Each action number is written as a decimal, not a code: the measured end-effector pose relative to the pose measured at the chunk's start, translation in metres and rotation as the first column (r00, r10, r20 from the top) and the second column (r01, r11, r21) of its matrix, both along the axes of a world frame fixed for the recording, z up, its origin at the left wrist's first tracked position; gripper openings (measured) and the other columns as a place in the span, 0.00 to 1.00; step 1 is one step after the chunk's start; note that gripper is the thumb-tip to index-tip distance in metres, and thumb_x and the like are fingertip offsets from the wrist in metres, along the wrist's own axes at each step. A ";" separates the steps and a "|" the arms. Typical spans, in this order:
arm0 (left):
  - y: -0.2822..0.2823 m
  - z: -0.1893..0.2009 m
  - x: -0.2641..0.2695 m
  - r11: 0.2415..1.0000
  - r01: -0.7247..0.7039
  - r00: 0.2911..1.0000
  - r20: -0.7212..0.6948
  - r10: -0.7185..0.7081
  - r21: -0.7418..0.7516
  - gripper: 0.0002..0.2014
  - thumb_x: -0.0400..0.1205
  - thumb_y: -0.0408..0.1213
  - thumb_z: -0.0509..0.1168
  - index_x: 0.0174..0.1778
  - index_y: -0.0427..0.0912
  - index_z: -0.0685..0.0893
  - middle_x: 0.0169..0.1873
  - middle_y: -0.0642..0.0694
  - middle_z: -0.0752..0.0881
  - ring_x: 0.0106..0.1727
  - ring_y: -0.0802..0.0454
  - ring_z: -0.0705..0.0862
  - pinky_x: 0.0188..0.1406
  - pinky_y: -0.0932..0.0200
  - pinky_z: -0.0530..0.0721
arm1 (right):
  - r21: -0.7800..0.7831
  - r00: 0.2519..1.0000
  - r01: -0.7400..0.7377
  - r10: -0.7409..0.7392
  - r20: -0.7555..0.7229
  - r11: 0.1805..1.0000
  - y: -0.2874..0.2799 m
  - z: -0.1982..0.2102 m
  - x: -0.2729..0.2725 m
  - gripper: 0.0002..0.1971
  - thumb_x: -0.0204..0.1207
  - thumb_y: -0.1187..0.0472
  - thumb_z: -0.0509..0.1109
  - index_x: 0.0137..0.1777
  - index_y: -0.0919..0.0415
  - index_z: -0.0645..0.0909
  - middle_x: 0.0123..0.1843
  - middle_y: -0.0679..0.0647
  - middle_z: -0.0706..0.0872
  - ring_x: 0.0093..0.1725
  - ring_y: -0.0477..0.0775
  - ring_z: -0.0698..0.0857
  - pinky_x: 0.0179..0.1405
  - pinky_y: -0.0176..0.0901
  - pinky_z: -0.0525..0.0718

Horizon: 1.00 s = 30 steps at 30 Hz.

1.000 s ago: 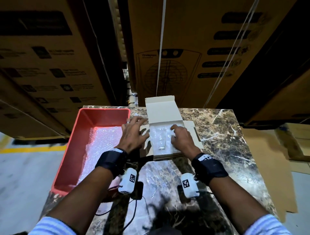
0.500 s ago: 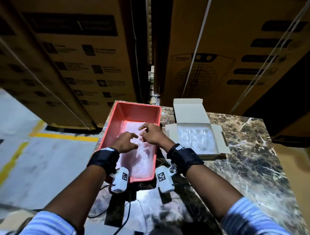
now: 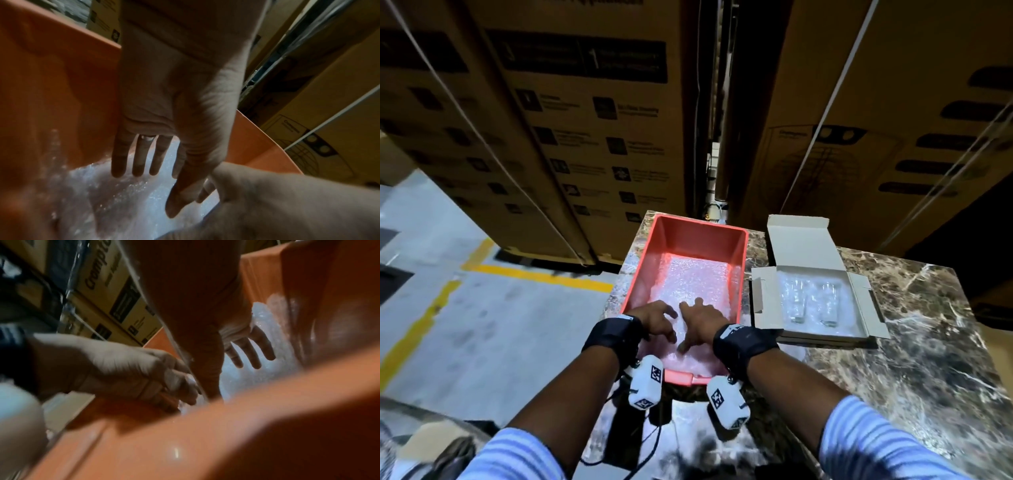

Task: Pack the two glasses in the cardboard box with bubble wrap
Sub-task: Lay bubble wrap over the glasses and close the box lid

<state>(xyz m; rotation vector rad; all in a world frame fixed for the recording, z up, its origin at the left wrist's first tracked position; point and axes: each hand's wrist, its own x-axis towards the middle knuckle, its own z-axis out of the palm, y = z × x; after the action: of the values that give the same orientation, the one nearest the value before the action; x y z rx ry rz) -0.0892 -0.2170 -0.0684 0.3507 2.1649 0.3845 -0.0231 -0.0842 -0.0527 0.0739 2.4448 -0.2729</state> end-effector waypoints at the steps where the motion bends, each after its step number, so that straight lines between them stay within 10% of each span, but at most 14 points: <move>1: -0.002 -0.001 -0.001 0.999 -0.015 1.000 0.000 0.015 0.031 0.31 0.75 0.35 0.80 0.76 0.44 0.81 0.69 0.41 0.85 0.57 0.44 0.88 0.50 0.52 0.90 | 0.018 1.000 -0.010 0.011 -0.029 1.000 -0.002 -0.004 0.002 0.47 0.66 0.46 0.87 0.79 0.59 0.65 0.74 0.67 0.71 0.68 0.73 0.80 0.64 0.62 0.84; 3: -0.007 -0.002 -0.003 0.993 -0.059 0.998 0.018 0.057 0.099 0.23 0.77 0.32 0.77 0.69 0.44 0.85 0.64 0.41 0.88 0.59 0.43 0.88 0.53 0.53 0.90 | 0.047 0.995 -0.048 0.052 -0.088 0.998 -0.005 -0.008 0.007 0.39 0.74 0.49 0.82 0.79 0.60 0.67 0.72 0.66 0.75 0.68 0.71 0.80 0.62 0.57 0.82; 7: -0.010 0.003 0.000 0.939 -0.251 0.968 0.075 0.240 0.236 0.13 0.83 0.27 0.69 0.61 0.45 0.84 0.40 0.43 0.85 0.32 0.51 0.78 0.24 0.64 0.75 | 0.045 0.987 -0.017 0.024 -0.157 0.999 -0.004 -0.002 0.007 0.18 0.85 0.61 0.64 0.73 0.63 0.77 0.71 0.67 0.80 0.68 0.69 0.82 0.61 0.53 0.82; 10: -0.008 0.012 0.001 0.796 -0.467 0.879 0.103 0.466 0.384 0.12 0.83 0.24 0.61 0.59 0.42 0.75 0.31 0.39 0.81 0.21 0.52 0.74 0.21 0.64 0.71 | -0.069 0.973 0.146 -0.156 -0.173 0.987 0.007 0.014 -0.004 0.16 0.84 0.63 0.62 0.69 0.64 0.81 0.70 0.68 0.82 0.67 0.69 0.83 0.61 0.50 0.83; 14: -0.001 0.019 -0.005 0.619 -0.597 0.778 0.179 0.602 0.511 0.26 0.71 0.36 0.63 0.65 0.43 0.66 0.40 0.35 0.78 0.30 0.45 0.77 0.35 0.49 0.80 | -0.418 0.820 0.413 -0.530 -0.216 0.809 0.033 0.043 -0.021 0.10 0.83 0.67 0.60 0.54 0.69 0.83 0.54 0.69 0.89 0.51 0.69 0.90 0.51 0.59 0.91; 18: 0.005 0.031 0.001 0.790 -0.486 0.870 0.119 0.478 0.375 0.26 0.79 0.35 0.72 0.70 0.48 0.70 0.56 0.39 0.82 0.51 0.45 0.81 0.43 0.53 0.83 | -0.684 0.604 0.481 -0.773 -0.194 0.548 0.053 0.072 -0.025 0.14 0.88 0.62 0.54 0.43 0.61 0.78 0.31 0.52 0.78 0.29 0.54 0.80 0.25 0.39 0.77; 21: 0.007 0.027 0.007 0.926 -0.325 0.943 0.135 0.303 0.192 0.33 0.80 0.42 0.76 0.79 0.52 0.70 0.70 0.43 0.80 0.67 0.43 0.81 0.57 0.49 0.86 | -0.805 0.528 0.457 -0.844 -0.096 0.378 0.061 0.076 -0.024 0.19 0.88 0.56 0.52 0.34 0.54 0.72 0.29 0.50 0.72 0.33 0.54 0.74 0.34 0.47 0.73; 26: 0.005 0.021 0.018 0.996 -0.086 0.996 0.022 0.086 -0.032 0.45 0.77 0.52 0.77 0.88 0.55 0.60 0.86 0.42 0.66 0.80 0.37 0.73 0.71 0.44 0.82 | -0.899 0.550 0.405 -0.830 0.091 0.169 0.066 0.073 -0.015 0.27 0.85 0.35 0.49 0.45 0.56 0.79 0.44 0.59 0.82 0.46 0.61 0.83 0.54 0.59 0.88; 30: 0.002 0.010 0.023 0.988 0.011 0.999 -0.047 -0.018 -0.156 0.59 0.61 0.56 0.84 0.87 0.63 0.59 0.84 0.36 0.64 0.77 0.30 0.73 0.71 0.33 0.81 | -0.852 0.591 0.481 -0.794 0.141 0.207 0.070 0.055 -0.015 0.37 0.71 0.26 0.72 0.61 0.60 0.80 0.55 0.65 0.86 0.51 0.64 0.87 0.60 0.77 0.86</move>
<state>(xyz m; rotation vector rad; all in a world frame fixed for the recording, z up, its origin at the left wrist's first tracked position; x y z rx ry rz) -0.0659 -0.2150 -0.0583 0.2903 2.2225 0.1987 -0.0386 -0.0146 0.0026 0.7274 2.1271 -2.0004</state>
